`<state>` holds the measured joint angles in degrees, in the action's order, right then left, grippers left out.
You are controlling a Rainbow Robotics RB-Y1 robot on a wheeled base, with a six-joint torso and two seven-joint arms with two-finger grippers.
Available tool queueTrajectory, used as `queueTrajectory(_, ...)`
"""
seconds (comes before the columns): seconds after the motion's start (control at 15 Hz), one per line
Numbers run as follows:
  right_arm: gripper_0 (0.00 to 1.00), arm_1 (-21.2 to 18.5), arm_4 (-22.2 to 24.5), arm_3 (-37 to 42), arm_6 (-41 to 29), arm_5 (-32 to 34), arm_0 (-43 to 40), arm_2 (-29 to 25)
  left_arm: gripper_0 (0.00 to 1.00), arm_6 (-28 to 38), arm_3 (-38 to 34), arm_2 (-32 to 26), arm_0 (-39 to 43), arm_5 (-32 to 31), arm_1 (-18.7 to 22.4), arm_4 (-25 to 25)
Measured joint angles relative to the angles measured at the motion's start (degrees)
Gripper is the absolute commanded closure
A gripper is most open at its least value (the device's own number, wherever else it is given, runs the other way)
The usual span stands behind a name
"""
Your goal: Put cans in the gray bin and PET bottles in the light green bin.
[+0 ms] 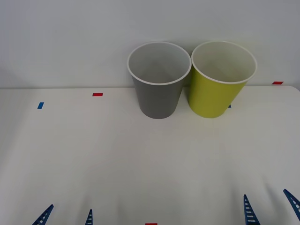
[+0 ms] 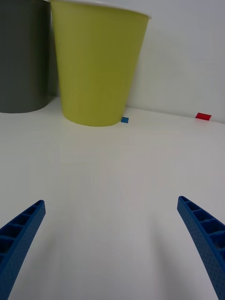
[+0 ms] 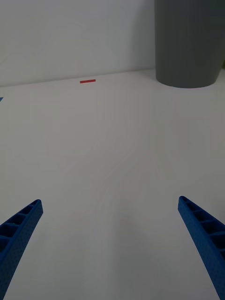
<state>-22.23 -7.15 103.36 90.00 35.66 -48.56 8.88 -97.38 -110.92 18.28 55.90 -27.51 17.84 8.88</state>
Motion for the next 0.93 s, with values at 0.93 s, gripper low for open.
queueTrajectory(0.93,0.03,0.0,2.3,0.0,-6.4,-0.2,-2.0,-0.2,0.00,0.0,0.0,0.0,0.0,0.0,0.0,0.0)
